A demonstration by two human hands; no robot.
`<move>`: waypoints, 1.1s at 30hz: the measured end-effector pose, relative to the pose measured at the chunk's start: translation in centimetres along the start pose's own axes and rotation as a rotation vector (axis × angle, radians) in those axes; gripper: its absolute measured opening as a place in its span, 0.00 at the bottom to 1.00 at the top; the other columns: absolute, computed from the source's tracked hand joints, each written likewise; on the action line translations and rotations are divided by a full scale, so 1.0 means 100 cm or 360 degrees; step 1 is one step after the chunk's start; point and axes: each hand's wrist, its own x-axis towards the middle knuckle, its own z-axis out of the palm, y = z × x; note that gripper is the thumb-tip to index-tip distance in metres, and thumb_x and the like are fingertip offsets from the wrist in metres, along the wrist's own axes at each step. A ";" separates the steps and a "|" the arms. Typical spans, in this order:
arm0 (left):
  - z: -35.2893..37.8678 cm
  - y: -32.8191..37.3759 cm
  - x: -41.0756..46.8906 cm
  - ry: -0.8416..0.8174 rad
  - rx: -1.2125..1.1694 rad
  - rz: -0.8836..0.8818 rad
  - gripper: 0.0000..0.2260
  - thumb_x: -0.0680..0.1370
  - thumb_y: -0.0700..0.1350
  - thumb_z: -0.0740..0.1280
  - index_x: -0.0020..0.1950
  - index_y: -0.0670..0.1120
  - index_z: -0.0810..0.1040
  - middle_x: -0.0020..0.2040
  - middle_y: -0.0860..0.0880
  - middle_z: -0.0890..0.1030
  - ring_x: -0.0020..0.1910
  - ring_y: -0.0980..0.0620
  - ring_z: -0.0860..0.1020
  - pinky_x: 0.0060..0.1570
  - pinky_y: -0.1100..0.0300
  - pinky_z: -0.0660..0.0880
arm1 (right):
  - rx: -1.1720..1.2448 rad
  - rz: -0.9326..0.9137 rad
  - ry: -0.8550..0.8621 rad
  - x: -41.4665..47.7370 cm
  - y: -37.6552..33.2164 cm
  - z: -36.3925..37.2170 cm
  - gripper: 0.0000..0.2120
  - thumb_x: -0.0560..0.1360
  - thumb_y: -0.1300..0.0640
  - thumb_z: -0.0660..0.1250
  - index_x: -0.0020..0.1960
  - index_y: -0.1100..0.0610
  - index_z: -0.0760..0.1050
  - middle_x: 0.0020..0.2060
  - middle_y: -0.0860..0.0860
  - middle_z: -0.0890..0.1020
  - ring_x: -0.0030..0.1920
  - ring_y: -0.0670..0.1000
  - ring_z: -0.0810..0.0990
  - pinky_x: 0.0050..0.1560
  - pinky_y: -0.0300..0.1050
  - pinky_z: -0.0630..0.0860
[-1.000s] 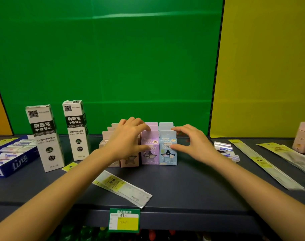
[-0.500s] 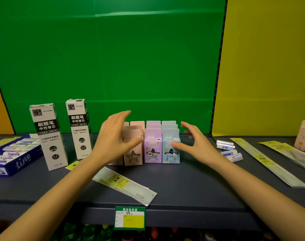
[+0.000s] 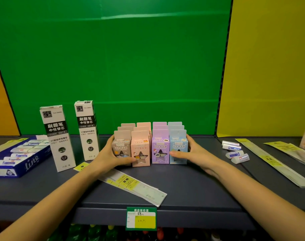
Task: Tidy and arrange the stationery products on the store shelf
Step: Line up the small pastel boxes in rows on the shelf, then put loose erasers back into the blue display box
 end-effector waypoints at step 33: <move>0.190 0.131 0.020 -0.0238 0.1427 0.1132 0.12 0.78 0.51 0.60 0.58 0.47 0.73 0.58 0.48 0.77 0.57 0.49 0.75 0.55 0.54 0.72 | -0.1766 0.0145 -0.0155 -0.074 0.004 -0.151 0.29 0.76 0.50 0.63 0.74 0.54 0.57 0.73 0.51 0.63 0.72 0.50 0.63 0.70 0.44 0.60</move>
